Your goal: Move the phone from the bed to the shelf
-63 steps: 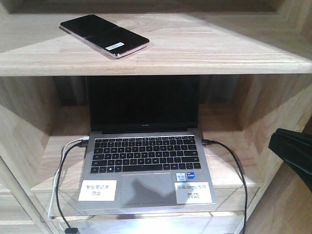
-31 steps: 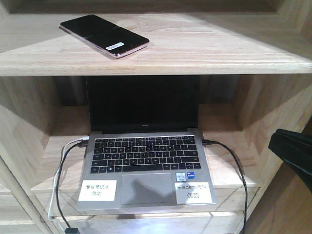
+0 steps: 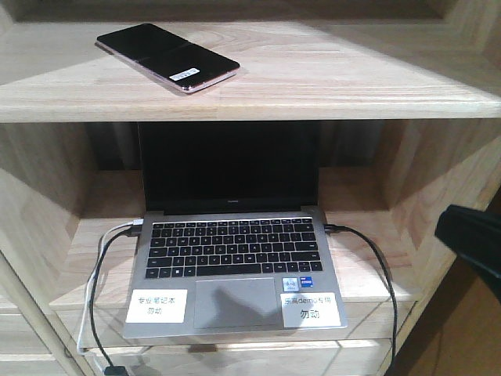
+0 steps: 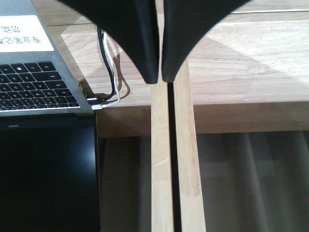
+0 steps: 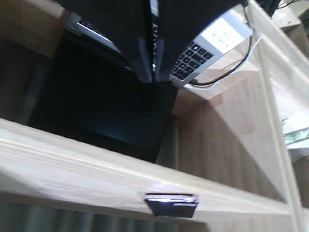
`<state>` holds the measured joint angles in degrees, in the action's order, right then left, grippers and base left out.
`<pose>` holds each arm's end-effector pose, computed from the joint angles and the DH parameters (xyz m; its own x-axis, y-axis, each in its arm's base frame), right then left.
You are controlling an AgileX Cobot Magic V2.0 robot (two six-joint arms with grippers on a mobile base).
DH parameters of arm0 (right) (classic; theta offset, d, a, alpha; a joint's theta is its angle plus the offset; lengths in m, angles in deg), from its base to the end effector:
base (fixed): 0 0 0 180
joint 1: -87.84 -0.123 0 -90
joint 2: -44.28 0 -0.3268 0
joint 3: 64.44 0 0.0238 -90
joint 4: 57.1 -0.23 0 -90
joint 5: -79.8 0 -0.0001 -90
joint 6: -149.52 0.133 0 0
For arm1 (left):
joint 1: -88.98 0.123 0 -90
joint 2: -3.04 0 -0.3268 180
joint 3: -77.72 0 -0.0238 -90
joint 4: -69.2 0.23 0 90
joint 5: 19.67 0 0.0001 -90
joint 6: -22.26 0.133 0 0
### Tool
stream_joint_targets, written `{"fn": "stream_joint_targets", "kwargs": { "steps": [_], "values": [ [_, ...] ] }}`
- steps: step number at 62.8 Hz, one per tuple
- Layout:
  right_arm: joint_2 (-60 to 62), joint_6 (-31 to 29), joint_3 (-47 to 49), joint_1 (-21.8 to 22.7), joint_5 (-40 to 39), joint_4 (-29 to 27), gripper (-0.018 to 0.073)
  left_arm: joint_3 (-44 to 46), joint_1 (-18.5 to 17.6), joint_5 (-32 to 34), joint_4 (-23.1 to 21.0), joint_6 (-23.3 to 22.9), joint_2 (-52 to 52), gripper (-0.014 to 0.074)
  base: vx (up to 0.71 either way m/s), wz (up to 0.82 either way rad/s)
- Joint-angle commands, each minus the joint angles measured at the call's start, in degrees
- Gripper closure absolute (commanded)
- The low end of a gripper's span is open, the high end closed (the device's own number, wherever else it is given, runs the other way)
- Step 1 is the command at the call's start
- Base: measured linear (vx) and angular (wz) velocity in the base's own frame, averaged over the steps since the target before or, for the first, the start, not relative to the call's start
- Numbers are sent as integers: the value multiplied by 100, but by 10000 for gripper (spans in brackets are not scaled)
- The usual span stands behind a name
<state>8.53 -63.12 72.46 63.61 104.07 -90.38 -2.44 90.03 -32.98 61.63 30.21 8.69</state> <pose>0.0639 0.0617 0.3603 -0.1321 -0.0920 -0.9870 -0.6070 0.7947 0.0072 0.0338 -0.0034 0.1748 -0.1564 0.0073 -0.9877 0.0132 0.9999 0.0053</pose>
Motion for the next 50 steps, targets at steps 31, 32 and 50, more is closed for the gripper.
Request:
{"fn": "stream_joint_targets", "kwargs": {
  "steps": [31, 32, 50],
  "values": [
    [368, 3023, -998, 660, -1171, 2336, 568, -14, -15, 419, -36, -22, -27, 596, 0, 0],
    [445, 3068, -1103, 747, -1189, 2336, 568, -14, -15, 419, -36, -22, -27, 596, 0, 0],
    [1673, 2990, -2241, 1894, -1200, 2349, 568, -14, -15, 419, -36, -22, -27, 596, 0, 0]
  ]
}}
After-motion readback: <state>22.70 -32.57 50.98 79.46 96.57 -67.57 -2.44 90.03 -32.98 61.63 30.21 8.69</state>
